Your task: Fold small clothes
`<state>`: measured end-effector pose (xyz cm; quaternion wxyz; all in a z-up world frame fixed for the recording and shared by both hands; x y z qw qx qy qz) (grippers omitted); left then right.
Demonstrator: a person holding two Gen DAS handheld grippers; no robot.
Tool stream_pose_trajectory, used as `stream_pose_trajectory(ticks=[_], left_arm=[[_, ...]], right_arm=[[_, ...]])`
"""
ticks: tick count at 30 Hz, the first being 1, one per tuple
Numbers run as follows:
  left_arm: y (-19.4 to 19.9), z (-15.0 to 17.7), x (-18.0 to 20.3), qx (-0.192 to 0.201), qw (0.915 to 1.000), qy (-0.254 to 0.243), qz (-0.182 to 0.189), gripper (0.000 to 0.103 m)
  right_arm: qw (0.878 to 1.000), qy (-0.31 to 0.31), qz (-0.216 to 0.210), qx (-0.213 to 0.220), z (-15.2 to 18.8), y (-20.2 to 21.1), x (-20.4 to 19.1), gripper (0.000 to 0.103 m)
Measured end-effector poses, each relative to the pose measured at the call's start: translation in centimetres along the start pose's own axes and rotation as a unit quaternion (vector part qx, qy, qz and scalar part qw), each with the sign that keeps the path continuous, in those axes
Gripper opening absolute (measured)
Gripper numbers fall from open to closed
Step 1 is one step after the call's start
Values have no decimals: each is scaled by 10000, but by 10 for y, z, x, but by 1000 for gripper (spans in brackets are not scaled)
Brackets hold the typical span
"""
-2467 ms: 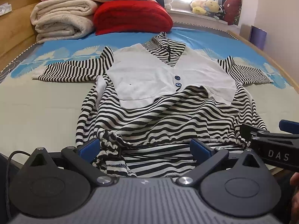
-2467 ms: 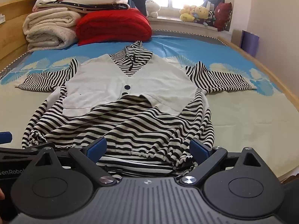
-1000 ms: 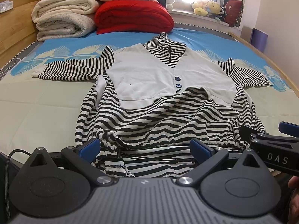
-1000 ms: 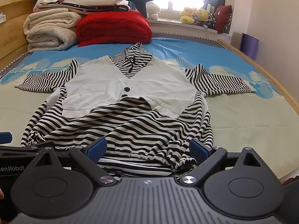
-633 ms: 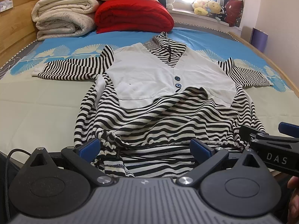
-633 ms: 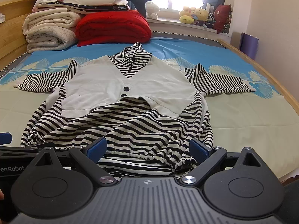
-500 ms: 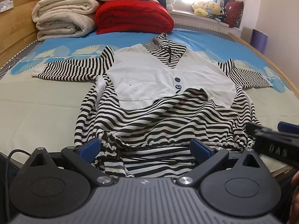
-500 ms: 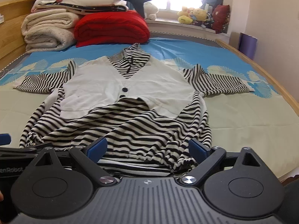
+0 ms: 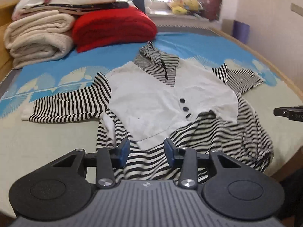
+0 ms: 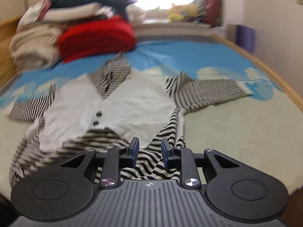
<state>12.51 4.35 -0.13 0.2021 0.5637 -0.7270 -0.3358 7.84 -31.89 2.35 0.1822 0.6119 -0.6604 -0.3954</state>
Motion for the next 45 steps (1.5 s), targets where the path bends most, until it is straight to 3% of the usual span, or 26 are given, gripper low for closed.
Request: stream_pose_trajectory(ticks=[2, 4, 5, 7, 10, 12, 15, 18, 19, 20, 21, 24, 25, 28, 31, 34, 38, 40, 43, 45], left_arm=[[-14, 7, -12, -178, 9998, 93, 75, 35], [-34, 20, -25, -616, 9969, 492, 78, 35], [-47, 26, -28, -968, 9920, 810, 53, 35], [-64, 33, -30, -1298, 9843, 1184, 147, 35], [-85, 34, -20, -1555, 9820, 1068, -45, 36], [-98, 35, -20, -1785, 9768, 1173, -163, 37], [-114, 43, -27, -2135, 9663, 1391, -358, 38], [-126, 47, -30, -2377, 9583, 1474, -582, 38], [-128, 49, -31, -2455, 9557, 1517, -572, 38], [-130, 50, -31, -2507, 9544, 1529, -540, 37], [-129, 50, -30, -2529, 9544, 1497, -525, 37], [-121, 48, -25, -2410, 9597, 1333, -565, 26], [-117, 47, -25, -2344, 9619, 1291, -565, 14], [-100, 40, -23, -2083, 9679, 1302, -539, 8], [-81, 37, -25, -1869, 9724, 1311, -483, 7], [-72, 45, -27, -2108, 9673, 1255, -646, 0], [-77, 58, -33, -2514, 9555, 1234, -932, 0], [-65, 44, -29, -1946, 9695, 1097, -1008, 0], [-52, 23, -8, -1185, 9892, 662, -558, 6], [-58, 22, 5, -1197, 9912, 497, -269, 6]], right_arm=[[9992, 95, -249, -311, 2, -18, 5, 26], [9958, 107, -466, -784, 7, -39, 6, 26], [9938, 83, -544, -967, 10, -49, 6, 26], [9897, 10, -620, -1292, 16, -67, 5, 27], [9849, -53, -586, -1625, 22, -92, 1, 31], [9827, -158, -492, -1777, 26, -104, 0, 48], [9746, -347, -200, -2201, 36, -126, 2, 59], [9722, -58, -36, -2341, 43, -134, -6, 57], [9722, 122, 0, -2340, 45, -135, -8, 53], [9726, 288, 79, -2307, 47, -134, -10, 37], [9723, 456, 198, -2285, 48, -131, -11, 21], [9757, 708, 363, -2041, 42, -110, -8, 4], [9798, 645, 290, -1872, 37, -99, -4, 3], [9887, 344, 35, -1458, 26, -60, 11, 1], [9901, -43, -141, -1394, 24, -33, 31, 1], [9830, -316, -346, -1777, 33, -32, 45, 1], [9690, 143, -115, -2464, 49, -44, 38, 1], [9694, 305, -5, -2437, 47, -46, 32, 2], [9810, 191, 72, -1927, 29, -42, 25, 16], [9887, 156, -59, -1490, 22, -35, 17, 42]])
Point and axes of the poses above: each gripper's, at about its wrist camera, not at the fingertips, and y roughly against the way its jaws point, x to its right, z to its underside, the point moved 1 cm from there along -y, roughly the way its jaws point, and after that the axes turned 5 degrees about -z, right-handed, at the moved point
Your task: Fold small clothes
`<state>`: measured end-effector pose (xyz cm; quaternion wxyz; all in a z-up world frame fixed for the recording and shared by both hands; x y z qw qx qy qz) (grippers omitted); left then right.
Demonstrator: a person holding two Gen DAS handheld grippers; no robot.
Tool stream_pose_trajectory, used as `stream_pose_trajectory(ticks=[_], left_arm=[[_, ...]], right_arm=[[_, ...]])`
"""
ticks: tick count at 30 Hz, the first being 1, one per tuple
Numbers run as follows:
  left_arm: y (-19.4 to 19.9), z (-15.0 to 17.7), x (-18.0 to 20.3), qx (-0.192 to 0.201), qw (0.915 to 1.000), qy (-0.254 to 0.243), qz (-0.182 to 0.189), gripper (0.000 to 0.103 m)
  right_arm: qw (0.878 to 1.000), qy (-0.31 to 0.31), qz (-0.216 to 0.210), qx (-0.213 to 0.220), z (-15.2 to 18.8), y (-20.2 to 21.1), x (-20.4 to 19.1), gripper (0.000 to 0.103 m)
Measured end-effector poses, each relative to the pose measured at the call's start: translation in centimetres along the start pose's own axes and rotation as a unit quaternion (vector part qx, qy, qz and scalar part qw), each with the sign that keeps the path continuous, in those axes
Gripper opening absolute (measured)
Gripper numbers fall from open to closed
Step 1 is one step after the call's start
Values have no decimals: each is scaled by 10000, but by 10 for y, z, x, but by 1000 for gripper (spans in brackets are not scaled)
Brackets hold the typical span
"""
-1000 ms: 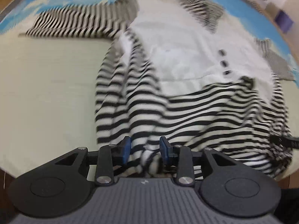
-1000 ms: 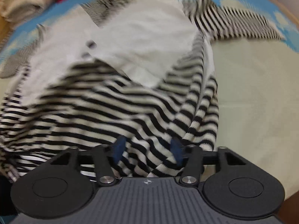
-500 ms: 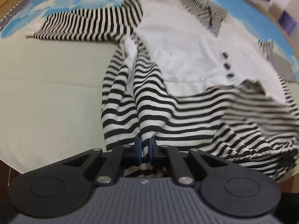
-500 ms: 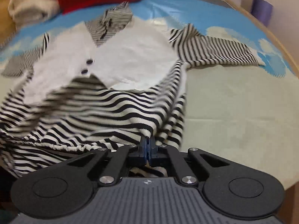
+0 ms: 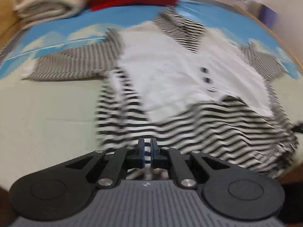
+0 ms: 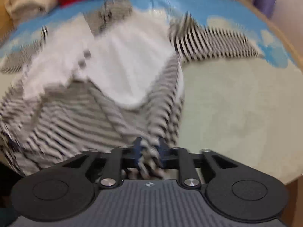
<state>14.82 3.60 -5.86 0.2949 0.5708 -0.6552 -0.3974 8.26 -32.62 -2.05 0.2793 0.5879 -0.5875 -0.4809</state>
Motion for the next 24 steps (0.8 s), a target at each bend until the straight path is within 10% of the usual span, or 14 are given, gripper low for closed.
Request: stream_pose_trajectory(ticks=[3, 6, 9, 13, 17, 20, 24], left_arm=[[-24, 9, 13, -487, 9986, -208, 64, 6], [-56, 33, 8, -1465, 9847, -704, -629, 6], [-48, 33, -2, -1420, 9867, -590, -537, 7], [-31, 20, -9, -1006, 9946, -112, -218, 14], [-57, 26, 3, -1585, 9862, -247, -418, 19], [-35, 11, 13, -1003, 9930, -383, -484, 24], [18, -22, 28, 460, 9984, -225, -251, 48]], right_arm=[[9991, 229, -279, 205, -2, -2, -16, 47], [9979, 451, -375, -263, 4, -25, -26, 47], [9881, 826, -123, -1292, 26, -52, -26, 47], [9929, 704, -294, -911, 14, -33, -27, 47], [9943, 431, -141, -962, 10, -41, -20, 48], [9924, 535, 11, -1110, 11, -49, -23, 48], [9994, 276, -80, -197, -8, -20, -25, 46]])
Point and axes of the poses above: each gripper's, at about its wrist camera, not at the fingertips, and y roughly against the way its jaws point, x to its right, z to its underside, the point moved 1 cm from there along -y, roughly the way its jaws point, and after that the axes turned 5 degrees about -z, right-handed, at the moved point
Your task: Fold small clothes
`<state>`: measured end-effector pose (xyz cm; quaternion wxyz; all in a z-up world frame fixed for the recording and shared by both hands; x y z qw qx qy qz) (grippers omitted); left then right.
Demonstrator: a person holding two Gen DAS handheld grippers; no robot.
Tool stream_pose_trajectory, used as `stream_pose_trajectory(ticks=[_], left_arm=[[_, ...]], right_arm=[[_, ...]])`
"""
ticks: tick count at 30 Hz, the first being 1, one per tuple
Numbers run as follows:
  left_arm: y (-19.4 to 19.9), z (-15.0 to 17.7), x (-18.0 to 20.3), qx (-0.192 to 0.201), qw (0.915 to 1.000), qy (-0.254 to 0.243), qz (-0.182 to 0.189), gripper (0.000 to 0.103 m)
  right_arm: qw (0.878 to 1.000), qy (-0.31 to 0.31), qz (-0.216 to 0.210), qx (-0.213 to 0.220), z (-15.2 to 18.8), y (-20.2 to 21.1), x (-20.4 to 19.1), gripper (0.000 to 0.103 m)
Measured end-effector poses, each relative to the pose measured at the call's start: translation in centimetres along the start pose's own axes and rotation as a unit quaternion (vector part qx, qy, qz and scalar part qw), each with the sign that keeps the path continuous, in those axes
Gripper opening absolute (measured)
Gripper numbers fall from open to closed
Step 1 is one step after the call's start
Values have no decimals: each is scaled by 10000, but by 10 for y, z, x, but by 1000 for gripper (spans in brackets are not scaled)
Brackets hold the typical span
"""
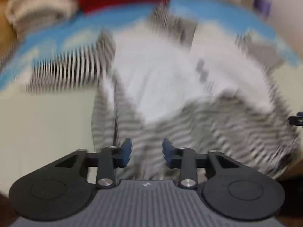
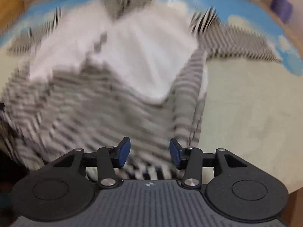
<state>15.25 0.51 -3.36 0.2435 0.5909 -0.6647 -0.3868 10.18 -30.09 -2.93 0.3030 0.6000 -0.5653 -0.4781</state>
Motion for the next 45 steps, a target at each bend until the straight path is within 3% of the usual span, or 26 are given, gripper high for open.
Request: stream_pose_trajectory(ticks=[2, 6, 10, 13, 16, 17, 18, 19, 21, 23, 26, 29, 30, 33, 35, 39, 42, 45], left_arm=[[15, -25, 10, 405, 9990, 180, 116, 59], [34, -85, 14, 952, 9942, 466, 175, 60], [54, -150, 9, 1607, 9831, 762, 445, 62], [55, -174, -4, 2000, 9718, 970, 788, 82], [35, -173, -21, 2422, 9648, 881, 523, 85], [18, -170, -29, 2333, 9679, 864, 368, 82], [-1, -173, -38, 1987, 9762, 859, 124, 76], [-18, -178, -46, 1651, 9822, 892, -103, 65], [-46, -187, -72, 1309, 9839, 1162, -358, 62], [-69, -192, -96, 1132, 9809, 1448, -629, 52], [-100, -188, -131, 802, 9736, 1769, -1202, 43], [-124, -173, -165, 577, 9680, 1982, -1427, 42], [-132, -169, -176, 408, 9657, 2056, -1530, 42], [-148, -155, -207, 285, 9547, 2564, -1484, 42], [-157, -147, -221, 150, 9467, 2916, -1362, 42], [-179, -129, -253, -134, 9235, 3550, -1450, 42], [-186, -122, -267, -40, 9153, 3693, -1604, 42], [-202, -117, -277, -186, 9076, 3832, -1707, 43]], right_arm=[[9972, -266, 157, 688, -11, 19, 4, 46], [9834, -388, 475, 1706, -30, 49, 2, 46], [9712, -475, 642, 2244, -44, 62, -1, 46], [9593, -625, 738, 2655, -51, 75, -2, 47], [9516, -605, 741, 2921, -61, 78, 2, 48], [9521, -518, 777, 2911, -69, 77, 0, 48], [9536, -460, 771, 2874, -76, 77, -2, 48], [9548, -428, 736, 2847, -85, 78, -4, 49], [9557, -355, 662, 2847, -111, 77, -14, 50], [9566, -341, 546, 2842, -142, 70, -25, 50], [9546, -506, 132, 2933, -181, 52, -41, 52], [9551, -435, -69, 2931, -190, 22, -53, 55], [9603, -366, -26, 2765, -190, 11, -57, 55], [9766, -310, -250, 2115, -194, -19, -70, 55], [9776, -319, -477, 2025, -195, -28, -74, 55], [9809, -351, -497, 1850, -196, -51, -79, 54], [9848, -421, -590, 1581, -198, -71, -80, 54], [9856, -379, -533, 1559, -193, -87, -79, 51]])
Point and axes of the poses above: each gripper's, at about its wrist camera, not at the fingertips, and y roughly against the way its jaws point, x to its right, z to its underside, the point moved 1 cm from there along -y, roughly the way its jaws point, and after that the axes turned 5 degrees about -z, right-handed, at the moved point
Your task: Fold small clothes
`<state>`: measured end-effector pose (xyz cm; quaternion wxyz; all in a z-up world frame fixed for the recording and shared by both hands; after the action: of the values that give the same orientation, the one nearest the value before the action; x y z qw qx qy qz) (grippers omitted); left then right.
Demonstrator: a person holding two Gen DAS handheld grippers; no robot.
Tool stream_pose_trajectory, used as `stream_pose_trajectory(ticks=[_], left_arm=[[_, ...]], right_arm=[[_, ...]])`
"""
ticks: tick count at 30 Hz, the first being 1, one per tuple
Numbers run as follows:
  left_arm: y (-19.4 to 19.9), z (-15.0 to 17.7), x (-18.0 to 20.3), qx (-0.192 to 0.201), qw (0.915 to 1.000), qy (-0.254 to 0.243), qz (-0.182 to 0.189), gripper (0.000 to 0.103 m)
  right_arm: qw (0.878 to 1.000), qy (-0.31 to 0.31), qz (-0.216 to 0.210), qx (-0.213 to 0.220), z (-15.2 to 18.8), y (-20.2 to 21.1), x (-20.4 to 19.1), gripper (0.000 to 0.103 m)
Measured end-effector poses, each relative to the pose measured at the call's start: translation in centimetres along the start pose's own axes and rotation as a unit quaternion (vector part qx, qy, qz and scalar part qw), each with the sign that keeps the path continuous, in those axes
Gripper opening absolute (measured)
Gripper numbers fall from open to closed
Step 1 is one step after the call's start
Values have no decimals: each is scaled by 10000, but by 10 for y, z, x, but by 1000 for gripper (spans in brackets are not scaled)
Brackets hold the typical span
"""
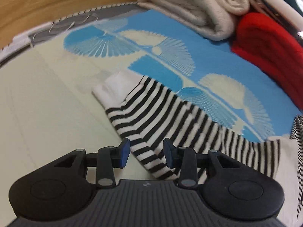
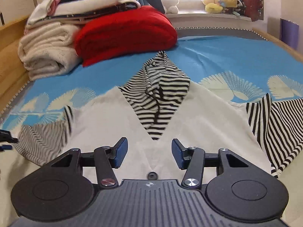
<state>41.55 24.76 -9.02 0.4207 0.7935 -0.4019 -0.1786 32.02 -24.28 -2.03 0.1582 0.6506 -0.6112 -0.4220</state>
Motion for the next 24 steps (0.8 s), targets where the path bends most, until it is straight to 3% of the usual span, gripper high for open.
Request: stream_pose_trajectory(ticks=[3, 6, 7, 8, 9, 10, 13, 16, 18, 20, 22, 24], left_arm=[[-20, 1, 0, -382, 9987, 343, 24, 49], [-27, 5, 1, -480, 9978, 452, -55, 47], [-28, 6, 4, -450, 9982, 382, -133, 43], [-26, 6, 7, -402, 9985, 297, -221, 21], [-25, 6, 9, -349, 9986, 256, -297, 7], [-21, 5, 11, -239, 9985, 300, -386, 1], [17, 0, 29, 353, 9984, 269, -349, 1], [84, 0, 77, 1204, 9908, -259, 570, 1], [125, 15, 112, 1492, 9757, -742, 1425, 1], [155, 41, 147, 1429, 9533, -1329, 2306, 1], [172, 77, 184, 808, 9246, -1948, 3173, 2], [177, 116, 216, -151, 8866, -2611, 3815, 11]], right_arm=[[9998, -24, 114, -188, 8, -16, 5, 46], [9991, -157, 144, -355, 12, -26, 11, 45], [9990, -141, 173, -387, 12, -29, 11, 45], [9988, -126, 225, -426, 12, -31, 12, 45], [9987, -136, 230, -430, 12, -33, 13, 45], [9987, -154, 218, -429, 12, -34, 14, 45], [9985, -192, 236, -449, 10, -36, 16, 45], [9984, -232, 265, -431, 7, -35, 20, 45], [9984, -270, 305, -393, 5, -34, 23, 45], [9983, -312, 347, -351, 3, -33, 27, 45], [9979, -386, 425, -298, 1, -31, 33, 45], [9969, -521, 539, -253, -2, -30, 42, 45]])
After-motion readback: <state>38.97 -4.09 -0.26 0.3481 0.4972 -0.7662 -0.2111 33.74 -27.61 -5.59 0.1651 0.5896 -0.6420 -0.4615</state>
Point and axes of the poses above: each gripper's, at about its wrist camera, not at the fingertips, and y roughly against the way its jaws point, x to its right, z to its underside, the point moved 1 cm from there along -y, roughly the way its jaws point, and after that the axes turned 5 degrees about -z, right-handed, at the moved point
